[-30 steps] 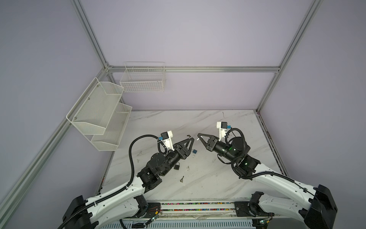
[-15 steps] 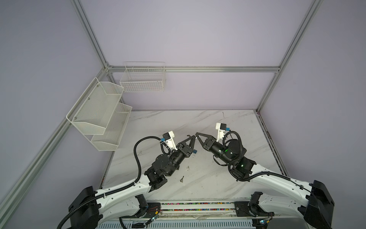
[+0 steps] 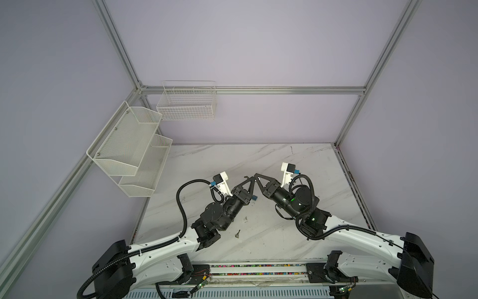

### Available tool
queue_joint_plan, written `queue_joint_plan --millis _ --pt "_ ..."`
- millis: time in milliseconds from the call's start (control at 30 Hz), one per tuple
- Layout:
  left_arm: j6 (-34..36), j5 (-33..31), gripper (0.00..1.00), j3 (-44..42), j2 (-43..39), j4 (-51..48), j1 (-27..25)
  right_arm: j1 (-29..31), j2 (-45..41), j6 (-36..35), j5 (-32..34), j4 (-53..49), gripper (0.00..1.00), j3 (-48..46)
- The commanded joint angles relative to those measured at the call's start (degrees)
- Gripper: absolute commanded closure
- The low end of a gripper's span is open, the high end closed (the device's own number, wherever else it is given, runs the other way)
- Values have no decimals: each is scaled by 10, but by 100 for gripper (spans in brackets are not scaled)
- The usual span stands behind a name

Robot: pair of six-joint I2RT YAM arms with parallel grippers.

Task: Unlock with the key
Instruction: 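Hold the key raised between both grippers above the table, then open the left gripper off the key and lower it toward the table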

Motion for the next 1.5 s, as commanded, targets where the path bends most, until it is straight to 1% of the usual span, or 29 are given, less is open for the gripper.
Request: queue_joint_plan --millis 0,200,333,600,833,933,1067,1133,1233,1300,1367,1433,1467 --pt "0 -13 84 4 5 34 -3 9 9 12 16 41 100 -5" --pt "1 -12 86 8 12 40 -4 15 16 9 26 54 100 -12" --pt "-3 -13 89 8 15 40 -5 19 17 12 33 77 100 -22" --pt "-13 -12 90 14 26 43 -5 26 20 3 37 90 100 -23" --pt "-12 -8 100 20 35 48 -5 26 19 -2 41 92 100 -29" --pt "-5 -8 100 19 32 46 -5 26 16 -12 44 81 99 -25" --pt "4 -11 100 18 20 22 -5 27 8 -23 52 65 90 -22" --pt "8 -15 100 18 11 2 -5 26 1 -31 56 58 79 -22" --pt "19 -29 100 20 -7 -47 -5 26 -24 -36 67 30 54 -23" --pt "31 -27 100 38 -24 -127 6 25 -48 -48 81 -1 42 -24" --pt "60 -17 100 54 -42 -190 14 23 -67 -60 86 -34 35 -22" --pt "87 13 100 70 -56 -241 30 14 -88 -72 75 -74 31 -19" --pt "102 37 100 80 -61 -262 44 5 -99 -81 59 -89 29 -19"
